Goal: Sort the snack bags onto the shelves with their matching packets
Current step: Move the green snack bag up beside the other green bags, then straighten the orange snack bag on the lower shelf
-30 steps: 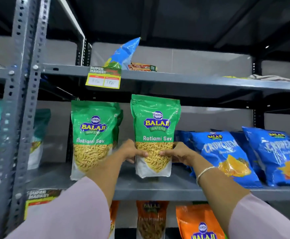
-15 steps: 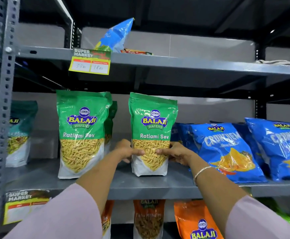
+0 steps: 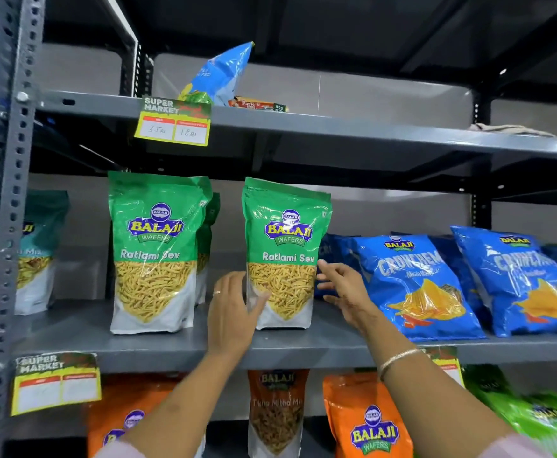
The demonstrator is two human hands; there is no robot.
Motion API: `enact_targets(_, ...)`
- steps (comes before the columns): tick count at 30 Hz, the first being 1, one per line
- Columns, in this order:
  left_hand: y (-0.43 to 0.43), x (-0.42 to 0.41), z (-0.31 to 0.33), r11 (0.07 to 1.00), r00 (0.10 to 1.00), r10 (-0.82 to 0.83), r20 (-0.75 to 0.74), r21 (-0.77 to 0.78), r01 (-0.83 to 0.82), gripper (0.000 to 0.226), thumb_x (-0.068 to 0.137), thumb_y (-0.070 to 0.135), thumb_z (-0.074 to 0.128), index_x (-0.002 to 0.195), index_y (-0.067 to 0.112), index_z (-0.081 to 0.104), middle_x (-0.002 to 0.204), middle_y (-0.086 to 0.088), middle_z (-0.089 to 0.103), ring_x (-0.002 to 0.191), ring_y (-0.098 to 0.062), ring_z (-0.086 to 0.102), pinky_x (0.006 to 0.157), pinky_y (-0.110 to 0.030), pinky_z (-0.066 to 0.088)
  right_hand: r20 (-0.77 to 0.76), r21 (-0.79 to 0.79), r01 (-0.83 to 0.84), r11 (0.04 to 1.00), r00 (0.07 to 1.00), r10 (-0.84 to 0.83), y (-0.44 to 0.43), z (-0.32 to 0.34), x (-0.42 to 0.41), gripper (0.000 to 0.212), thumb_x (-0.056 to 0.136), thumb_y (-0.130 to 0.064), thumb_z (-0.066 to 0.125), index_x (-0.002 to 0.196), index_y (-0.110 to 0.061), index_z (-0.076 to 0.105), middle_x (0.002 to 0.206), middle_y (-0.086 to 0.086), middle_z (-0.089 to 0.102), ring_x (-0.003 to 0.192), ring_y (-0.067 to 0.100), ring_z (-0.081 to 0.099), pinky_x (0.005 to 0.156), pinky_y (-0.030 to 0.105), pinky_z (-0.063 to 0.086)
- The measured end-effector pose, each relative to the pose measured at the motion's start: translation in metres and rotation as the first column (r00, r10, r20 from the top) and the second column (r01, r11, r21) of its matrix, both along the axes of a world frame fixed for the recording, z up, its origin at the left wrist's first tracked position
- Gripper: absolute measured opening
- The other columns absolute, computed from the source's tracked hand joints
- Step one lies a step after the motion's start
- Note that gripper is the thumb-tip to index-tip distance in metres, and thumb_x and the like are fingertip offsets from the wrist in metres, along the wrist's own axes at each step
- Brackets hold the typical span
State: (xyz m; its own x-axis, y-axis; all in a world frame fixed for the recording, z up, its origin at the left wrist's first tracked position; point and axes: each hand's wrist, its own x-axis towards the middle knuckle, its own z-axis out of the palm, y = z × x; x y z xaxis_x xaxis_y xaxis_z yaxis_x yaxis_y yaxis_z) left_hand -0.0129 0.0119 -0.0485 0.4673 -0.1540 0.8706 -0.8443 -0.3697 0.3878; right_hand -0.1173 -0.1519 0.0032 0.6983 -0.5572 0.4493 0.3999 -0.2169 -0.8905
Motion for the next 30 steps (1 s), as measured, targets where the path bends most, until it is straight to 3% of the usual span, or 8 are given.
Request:
enact_targets(2,-0.005,-0.014,-0.024,0.998,0.971,0.044,0.234,-0.053,-0.032,0.055,0.081,0.049,0.048,0.116,0.007,0.046,0.119,-0.012,0.051,0.112,-0.026,0.044,0.097,-0.035,0.033,-0.099,0.002,-0.281,0.96,0.955,0.28,-0.003,-0.013,-0.017,0.031,0.078,-0.045,0.057,0.086,-0.015,0.057,0.077,-0.001,0.059,0.058,0.005,0.057,0.047,0.015,0.042)
enact_targets(6,-0.018,-0.047,-0.09,0.999,0.917,-0.043,0.397,0.011,0.042,0.052,0.09,0.052,0.03,0.117,0.009,0.04,0.12,-0.008,0.039,0.112,-0.026,0.039,0.106,-0.035,0.02,-0.36,0.049,-0.692,0.72,0.661,0.659,-0.019,-0.053,-0.052,0.034,0.078,-0.039,0.06,0.095,-0.01,0.061,0.089,0.001,0.069,0.078,0.009,0.066,0.055,0.017,0.054)
enact_targets(10,-0.035,-0.066,-0.166,0.976,0.917,-0.174,0.359,0.187,0.112,0.043,0.089,0.048,0.035,0.111,0.012,0.044,0.114,-0.003,0.041,0.105,-0.021,0.042,0.105,-0.032,0.023,-0.885,0.028,-0.607,0.794,0.354,0.302,-0.052,-0.109,-0.071,0.026,0.079,-0.037,0.061,0.09,-0.013,0.065,0.078,-0.003,0.072,0.07,0.006,0.067,0.053,0.018,0.055)
enact_targets(14,-0.064,-0.08,-0.212,0.859,0.937,-0.309,-0.166,0.373,0.349,0.047,0.085,0.051,0.044,0.112,0.012,0.049,0.113,-0.004,0.05,0.104,-0.022,0.05,0.09,-0.031,0.044,-0.979,-0.133,-0.26,0.956,0.185,-0.086,-0.094,-0.178,-0.085,0.026,0.08,-0.027,0.067,0.067,-0.007,0.057,0.038,-0.001,0.064,0.035,0.01,0.061,0.035,0.02,0.05)
enact_targets(18,-0.103,-0.085,-0.229,0.796,0.662,-0.237,-0.711,0.249,0.552,0.067,0.074,0.035,0.072,0.125,0.007,0.041,0.131,-0.011,0.047,0.124,-0.026,0.046,0.098,-0.034,0.04,-0.957,-0.145,0.024,0.989,0.251,-0.146,-0.108,-0.239,-0.098,0.019,0.078,-0.014,0.069,0.086,-0.007,0.054,0.059,0.014,0.055,0.026,0.012,0.054,0.042,0.026,0.049)
enact_targets(20,-0.121,-0.086,-0.235,0.816,0.499,-0.207,-0.841,0.133,0.562,0.073,0.072,0.027,0.076,0.129,0.003,0.038,0.135,-0.012,0.047,0.126,-0.027,0.045,0.096,-0.031,0.039,-0.917,-0.089,0.103,0.991,0.381,-0.122,-0.109,-0.261,-0.099,0.034,0.075,-0.008,0.071,0.104,-0.003,0.056,0.091,0.02,0.063,0.066,0.02,0.066,0.065,0.036,0.049)
enact_targets(23,-0.139,-0.08,-0.249,0.82,0.28,-0.221,-0.934,-0.023,0.572,0.075,0.066,0.018,0.081,0.129,0.005,0.042,0.127,-0.003,0.054,0.121,-0.027,0.053,0.096,-0.028,0.042,-0.804,0.086,0.174,0.981,0.593,-0.035,-0.113,-0.28,-0.098,0.063,0.069,0.006,0.072,0.123,0.005,0.04,0.124,0.021,0.057,0.117,0.036,0.053,0.095,0.047,0.047)
enact_targets(30,-0.157,-0.078,-0.272,0.89,0.332,-0.23,-0.915,-0.06,0.451,0.055,0.059,0.004,0.083,0.11,0.003,0.061,0.115,-0.019,0.068,0.103,-0.031,0.065,0.089,-0.04,0.052,-0.668,0.085,0.241,0.967,0.734,-0.124,-0.117,-0.307,-0.09,0.063,0.063,0.015,0.071,0.12,0.005,0.045,0.112,0.019,0.061,0.109,0.031,0.056,0.1,0.046,0.043)
